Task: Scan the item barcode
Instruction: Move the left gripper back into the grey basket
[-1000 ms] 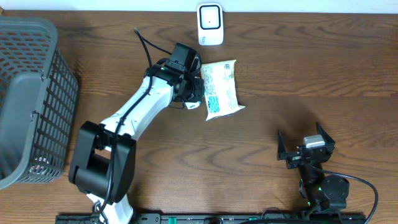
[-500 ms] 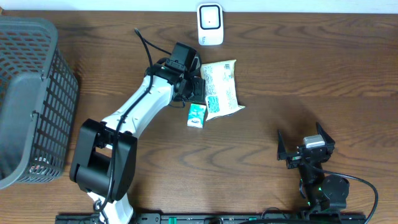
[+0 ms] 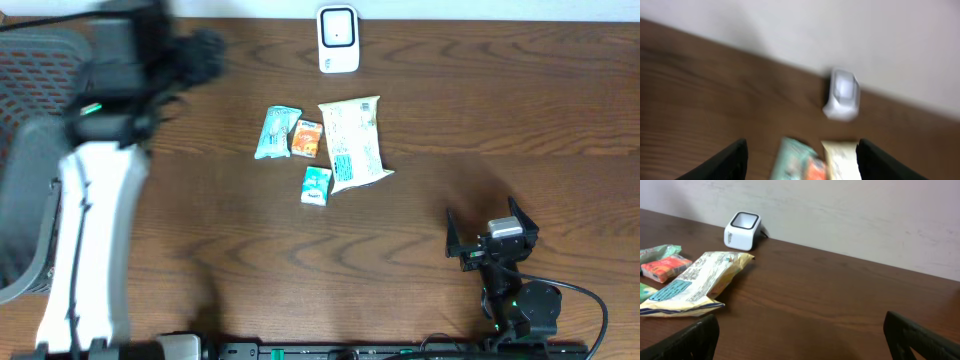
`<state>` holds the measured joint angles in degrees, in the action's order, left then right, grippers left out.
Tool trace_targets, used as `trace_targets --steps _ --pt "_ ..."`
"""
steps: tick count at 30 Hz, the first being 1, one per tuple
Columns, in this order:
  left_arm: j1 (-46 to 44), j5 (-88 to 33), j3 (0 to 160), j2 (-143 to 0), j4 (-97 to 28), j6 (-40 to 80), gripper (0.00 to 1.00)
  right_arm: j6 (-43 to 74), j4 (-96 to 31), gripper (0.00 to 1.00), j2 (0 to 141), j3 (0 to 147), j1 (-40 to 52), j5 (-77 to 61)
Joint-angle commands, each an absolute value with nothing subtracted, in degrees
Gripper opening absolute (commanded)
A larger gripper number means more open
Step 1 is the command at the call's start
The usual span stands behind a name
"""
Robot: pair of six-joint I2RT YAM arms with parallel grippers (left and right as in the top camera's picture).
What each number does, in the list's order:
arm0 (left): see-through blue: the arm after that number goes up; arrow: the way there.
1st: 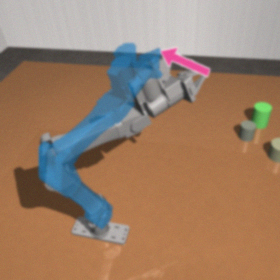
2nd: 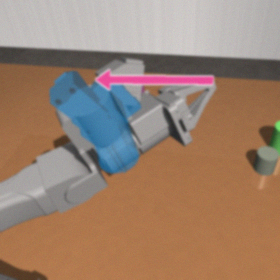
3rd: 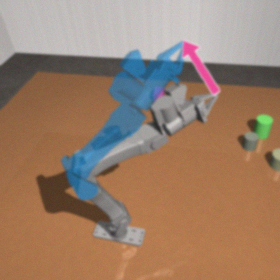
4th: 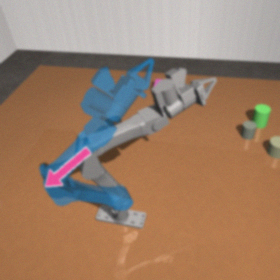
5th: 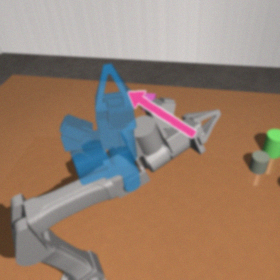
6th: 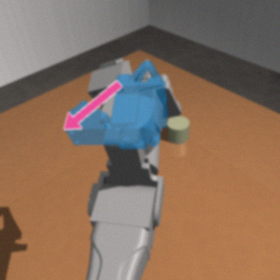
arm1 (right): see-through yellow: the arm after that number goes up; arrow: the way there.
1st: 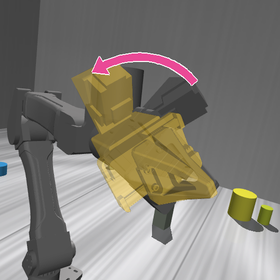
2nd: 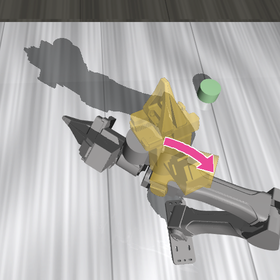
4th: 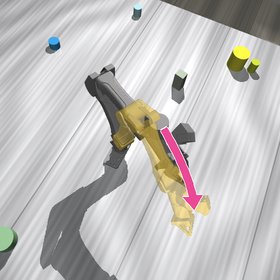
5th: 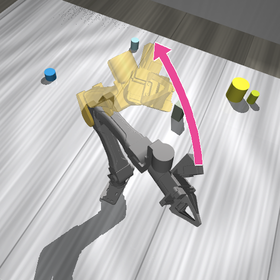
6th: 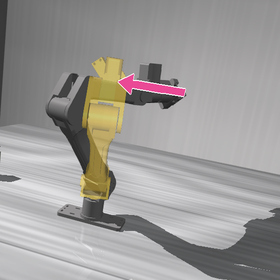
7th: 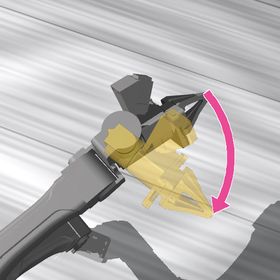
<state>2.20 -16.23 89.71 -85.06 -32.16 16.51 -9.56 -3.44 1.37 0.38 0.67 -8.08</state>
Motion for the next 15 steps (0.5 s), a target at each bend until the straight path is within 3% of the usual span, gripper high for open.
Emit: trace_targets --steps 1,10,15 --pt "11.79 -15.84 90.15 -80.53 -32.51 16.45 0.69 -9.72 -3.66 0.99 1.04 0.32 1.17 -8.05" --pt "39.7 -4.99 90.13 -80.95 -41.36 30.96 0.7 -9.72 -3.66 0.99 1.04 0.32 1.17 -8.05" --pt "47.29 -1.85 89.69 -86.48 -47.7 31.27 0.76 -9.72 -3.66 0.99 1.04 0.32 1.17 -8.05"
